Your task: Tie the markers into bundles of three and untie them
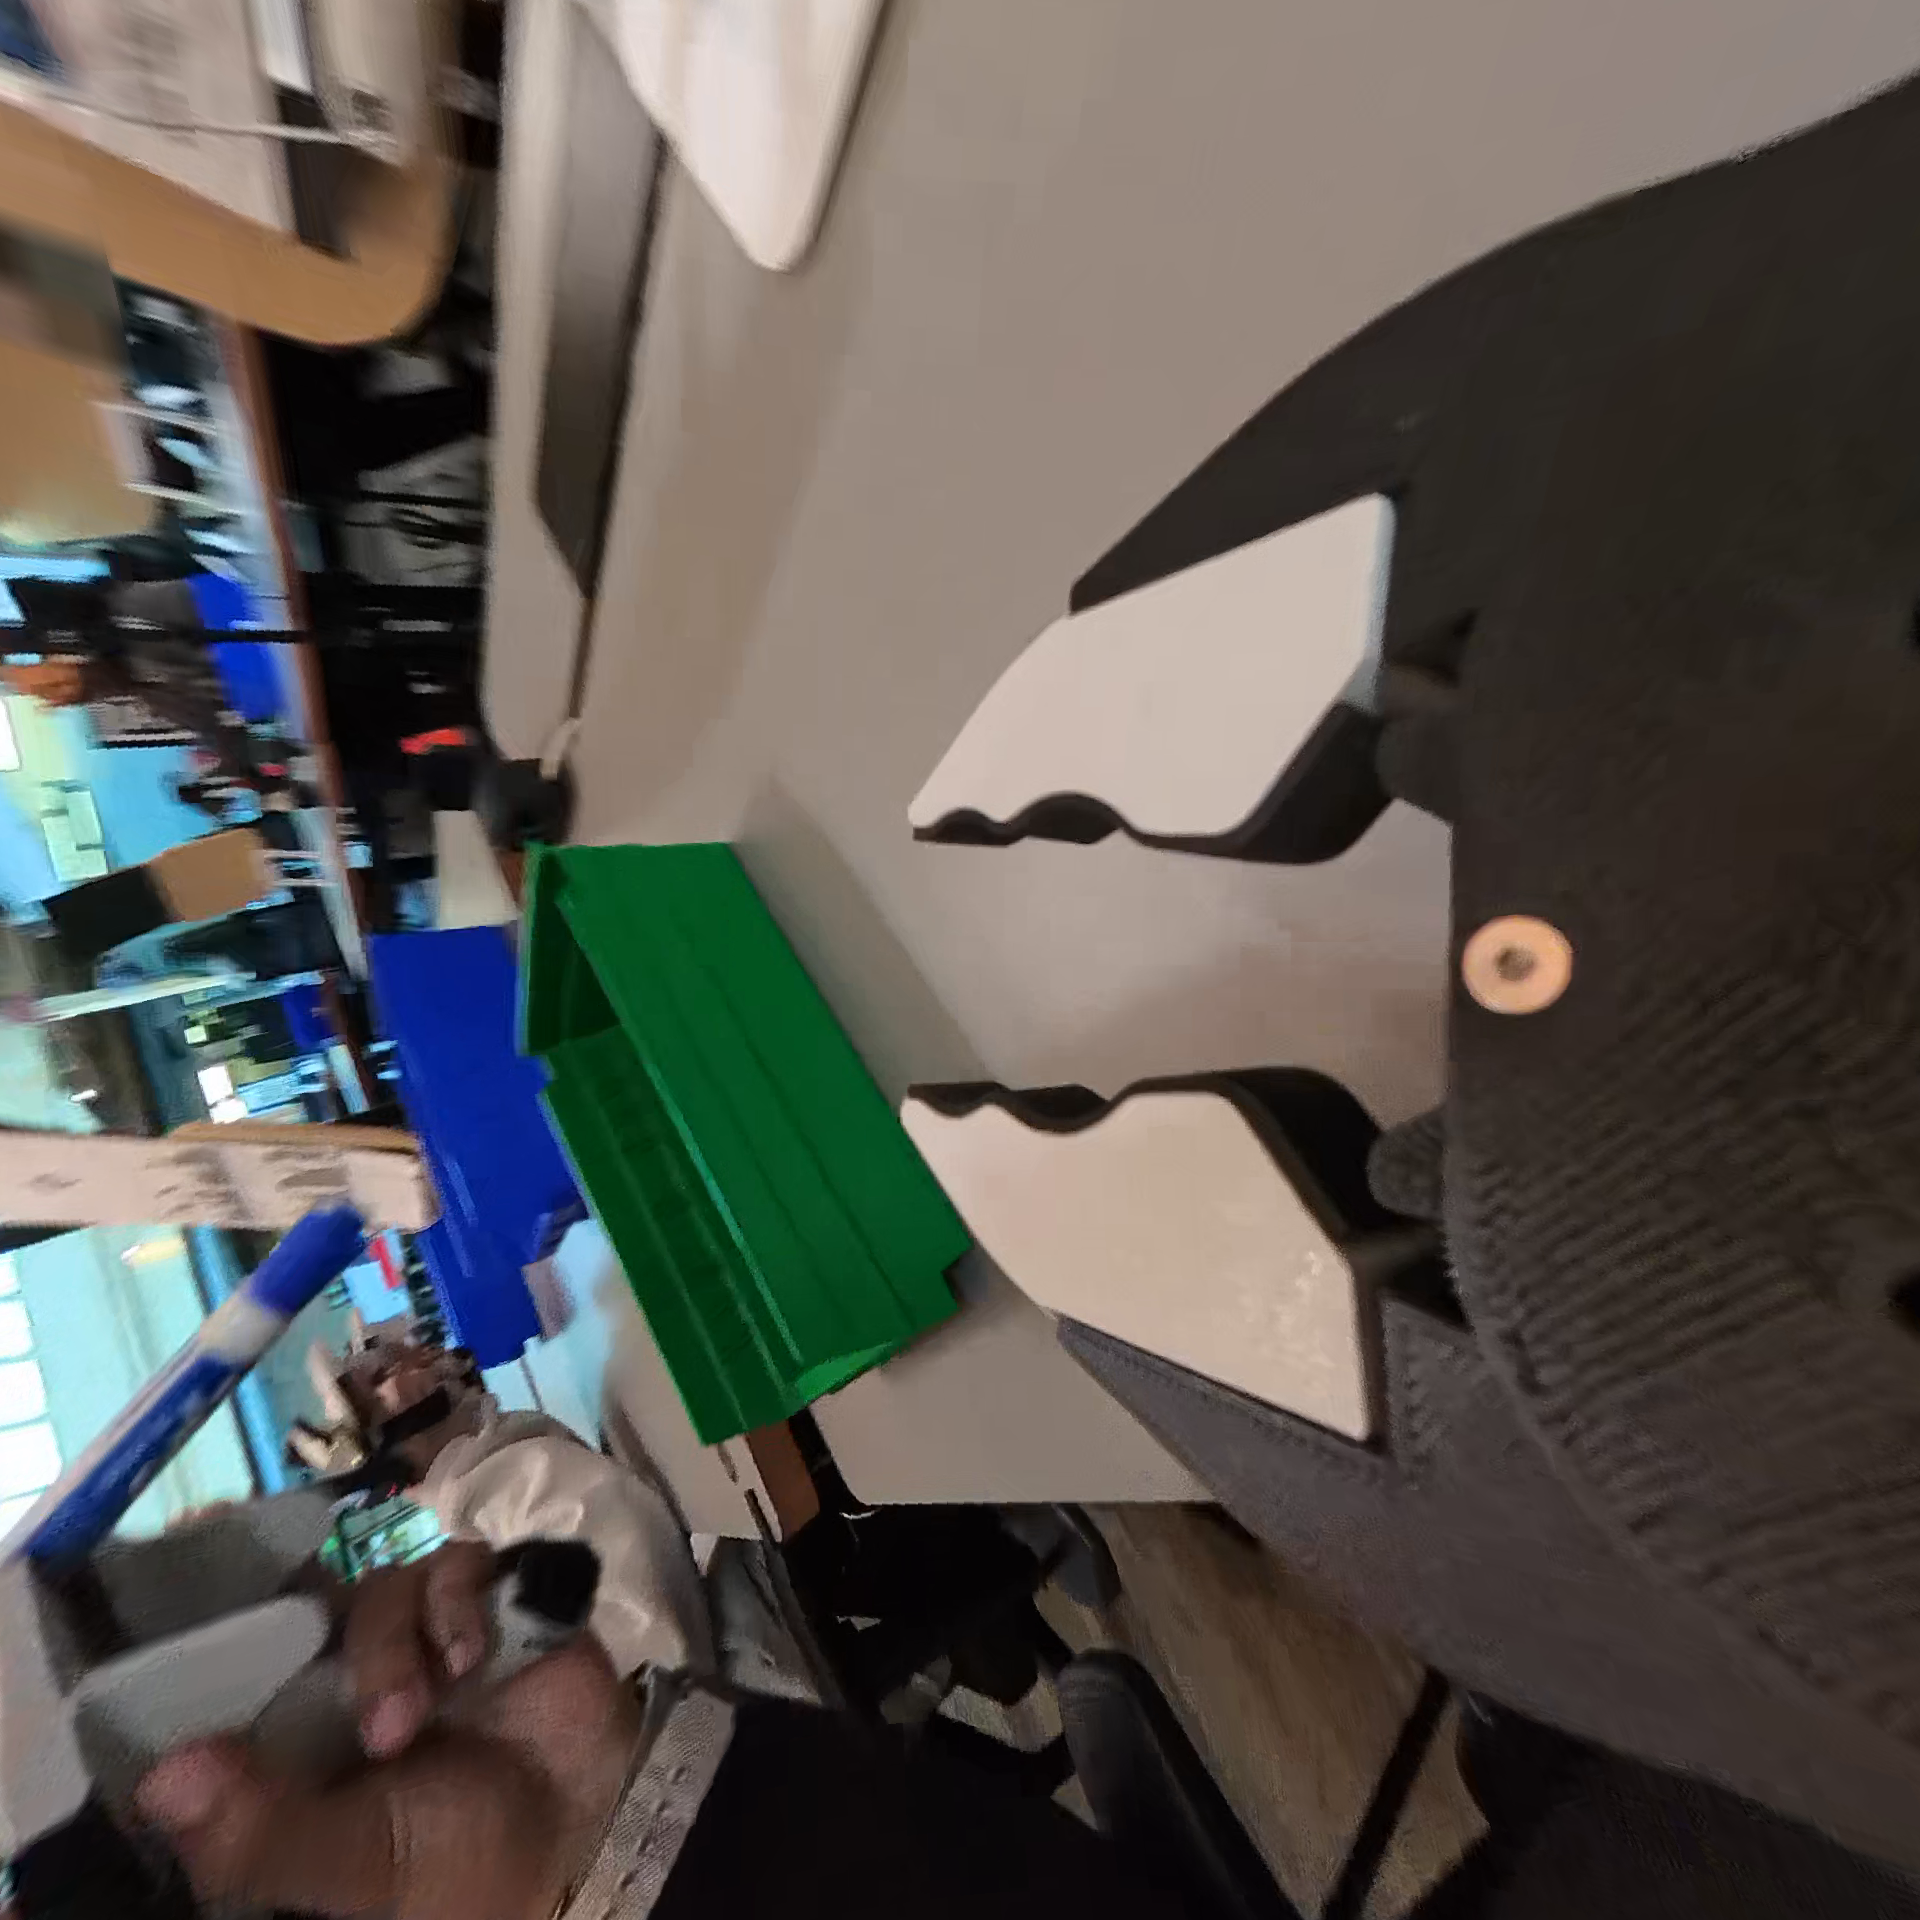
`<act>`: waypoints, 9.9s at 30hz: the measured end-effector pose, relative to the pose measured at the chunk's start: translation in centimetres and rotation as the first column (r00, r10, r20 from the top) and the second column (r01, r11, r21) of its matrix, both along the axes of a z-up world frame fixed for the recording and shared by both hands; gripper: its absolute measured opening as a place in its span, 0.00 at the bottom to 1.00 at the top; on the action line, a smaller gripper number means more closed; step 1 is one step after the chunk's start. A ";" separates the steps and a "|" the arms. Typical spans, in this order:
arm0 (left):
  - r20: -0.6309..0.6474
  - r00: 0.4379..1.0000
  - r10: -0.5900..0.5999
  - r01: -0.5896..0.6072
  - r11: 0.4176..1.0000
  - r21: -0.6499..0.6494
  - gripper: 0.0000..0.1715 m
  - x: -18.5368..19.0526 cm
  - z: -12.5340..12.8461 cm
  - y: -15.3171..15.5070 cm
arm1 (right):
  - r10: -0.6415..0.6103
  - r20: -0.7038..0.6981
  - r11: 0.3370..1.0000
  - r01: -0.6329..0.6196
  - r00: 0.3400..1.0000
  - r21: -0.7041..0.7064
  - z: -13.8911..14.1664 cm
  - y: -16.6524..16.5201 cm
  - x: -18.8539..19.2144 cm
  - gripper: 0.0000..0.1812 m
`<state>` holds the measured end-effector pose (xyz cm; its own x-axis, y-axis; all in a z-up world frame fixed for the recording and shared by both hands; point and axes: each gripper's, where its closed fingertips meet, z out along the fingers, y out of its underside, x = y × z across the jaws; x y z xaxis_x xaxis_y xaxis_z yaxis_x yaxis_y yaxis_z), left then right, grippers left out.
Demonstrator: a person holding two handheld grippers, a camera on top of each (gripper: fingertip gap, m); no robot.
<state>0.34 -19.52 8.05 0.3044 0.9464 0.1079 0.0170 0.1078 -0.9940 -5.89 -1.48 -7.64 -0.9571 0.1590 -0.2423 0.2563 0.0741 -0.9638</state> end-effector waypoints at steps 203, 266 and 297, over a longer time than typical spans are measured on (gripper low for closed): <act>0.425 0.889 0.169 -0.089 0.976 -0.201 0.11 -1.6 -12.5 -8.5 | 0.431 0.031 0.437 -0.238 0.902 0.867 -11.6 10.0 3.6 0.08; 0.117 0.806 -0.580 0.414 0.695 0.589 0.14 -1.1 -16.5 19.3 | 0.341 0.126 0.647 -0.330 0.931 0.688 -10.1 4.3 7.1 0.08; 0.436 0.678 -0.591 0.467 0.805 0.366 0.01 0.0 -22.1 21.8 | 0.431 0.077 0.373 -0.255 0.899 0.892 -13.4 9.9 5.0 0.08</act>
